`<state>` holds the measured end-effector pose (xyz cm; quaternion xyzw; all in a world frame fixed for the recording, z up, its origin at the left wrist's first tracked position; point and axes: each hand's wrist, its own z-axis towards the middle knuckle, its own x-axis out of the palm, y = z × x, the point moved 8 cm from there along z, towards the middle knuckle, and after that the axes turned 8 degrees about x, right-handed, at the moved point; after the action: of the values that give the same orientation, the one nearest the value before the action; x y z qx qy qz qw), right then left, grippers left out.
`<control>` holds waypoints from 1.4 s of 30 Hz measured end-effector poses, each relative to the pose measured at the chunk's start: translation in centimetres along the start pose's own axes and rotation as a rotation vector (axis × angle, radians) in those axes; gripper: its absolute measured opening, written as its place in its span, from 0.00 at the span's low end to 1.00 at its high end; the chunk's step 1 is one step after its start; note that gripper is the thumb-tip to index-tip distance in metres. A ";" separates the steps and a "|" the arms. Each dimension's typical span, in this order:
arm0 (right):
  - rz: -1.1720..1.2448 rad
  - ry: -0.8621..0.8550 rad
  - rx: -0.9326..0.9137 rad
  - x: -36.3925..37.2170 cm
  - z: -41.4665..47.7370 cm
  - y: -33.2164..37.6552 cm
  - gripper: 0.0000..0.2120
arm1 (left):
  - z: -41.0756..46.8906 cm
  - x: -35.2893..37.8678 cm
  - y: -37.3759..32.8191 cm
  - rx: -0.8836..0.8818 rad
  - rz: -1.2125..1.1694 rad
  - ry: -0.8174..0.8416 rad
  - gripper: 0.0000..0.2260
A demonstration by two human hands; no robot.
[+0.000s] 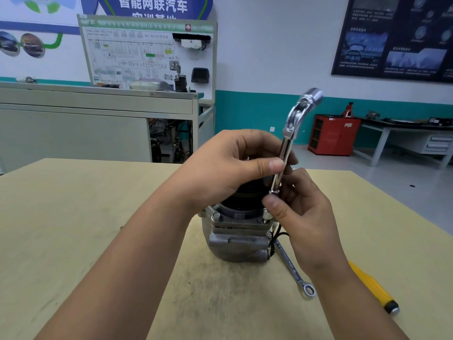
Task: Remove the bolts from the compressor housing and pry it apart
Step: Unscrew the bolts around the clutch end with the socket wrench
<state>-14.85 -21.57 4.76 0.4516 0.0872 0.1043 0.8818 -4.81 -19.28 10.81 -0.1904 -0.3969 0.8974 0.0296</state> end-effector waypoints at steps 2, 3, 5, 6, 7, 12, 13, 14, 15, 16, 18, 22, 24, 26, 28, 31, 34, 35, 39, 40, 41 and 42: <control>0.017 -0.011 -0.002 -0.1 0.0 0.0 0.12 | 0.1 -0.3 0.0 0.012 0.035 -0.025 0.06; 0.016 -0.018 -0.008 -0.2 0.1 0.0 0.12 | 0.1 -0.4 0.0 0.015 0.045 -0.037 0.05; 0.009 -0.034 -0.007 -0.2 0.2 -0.1 0.13 | 0.1 -0.5 -0.1 0.015 0.054 -0.049 0.04; 0.017 -0.038 -0.005 -0.2 0.1 -0.1 0.13 | 0.1 -0.5 0.0 0.015 0.056 -0.052 0.04; 0.029 -0.040 -0.010 -0.2 0.1 -0.1 0.12 | 0.1 -0.5 -0.1 0.016 0.056 -0.055 0.04; 0.013 -0.017 -0.049 0.0 -0.1 0.4 0.07 | 0.1 -0.1 -0.3 0.032 0.065 -0.020 0.04; 0.023 -0.010 -0.052 0.0 -0.1 0.4 0.07 | 0.1 -0.1 -0.3 0.024 0.054 -0.013 0.04; 0.036 -0.004 -0.054 0.0 -0.1 0.4 0.07 | 0.1 0.0 -0.2 0.015 0.031 -0.004 0.06; 0.052 0.000 -0.053 0.0 -0.1 0.4 0.08 | 0.0 0.1 -0.1 0.008 0.000 0.007 0.07; 0.064 0.002 -0.051 0.1 -0.1 0.4 0.09 | -0.1 0.1 -0.1 0.003 -0.032 0.018 0.08; 0.066 -0.001 -0.054 0.1 0.0 0.3 0.11 | -0.2 0.2 0.0 -0.007 -0.072 0.031 0.09; 0.040 -0.006 -0.050 0.1 0.0 0.2 0.09 | -0.1 0.0 0.0 -0.003 -0.061 -0.004 0.07; 0.041 -0.006 -0.038 0.0 0.0 0.1 0.08 | 0.0 -0.1 0.0 0.000 -0.044 -0.031 0.06; 0.044 -0.004 -0.025 0.0 -0.1 0.0 0.07 | 0.1 -0.3 0.0 0.001 -0.025 -0.051 0.04; 0.044 -0.002 -0.010 -0.1 -0.1 -0.1 0.09 | 0.1 -0.4 0.0 0.000 -0.005 -0.067 0.04; 0.035 -0.014 0.011 -0.2 0.0 -0.3 0.11 | 0.1 -0.5 -0.1 0.005 0.021 -0.072 0.04; 0.039 -0.021 -0.005 -0.1 0.1 -0.1 0.10 | 0.2 -0.4 -0.1 0.012 0.028 -0.075 0.05; 0.043 -0.017 -0.021 -0.1 0.1 0.0 0.08 | 0.2 -0.4 -0.1 0.014 0.021 -0.076 0.05; 0.034 0.004 -0.033 0.0 0.0 0.1 0.07 | 0.1 -0.1 -0.1 0.008 -0.051 -0.046 0.07; 0.034 0.003 -0.028 -0.1 0.0 0.1 0.07 | 0.0 0.0 0.0 0.004 -0.075 -0.032 0.08; 0.032 0.001 -0.025 -0.1 0.0 0.1 0.07 | 0.0 0.1 0.0 0.000 -0.091 -0.021 0.09; 0.027 -0.002 -0.025 -0.1 0.1 0.1 0.08 | -0.1 0.1 0.0 -0.002 -0.097 -0.016 0.09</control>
<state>-14.99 -21.61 4.84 0.4419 0.0786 0.1169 0.8859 -4.87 -19.22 10.75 -0.1637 -0.4068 0.8960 0.0698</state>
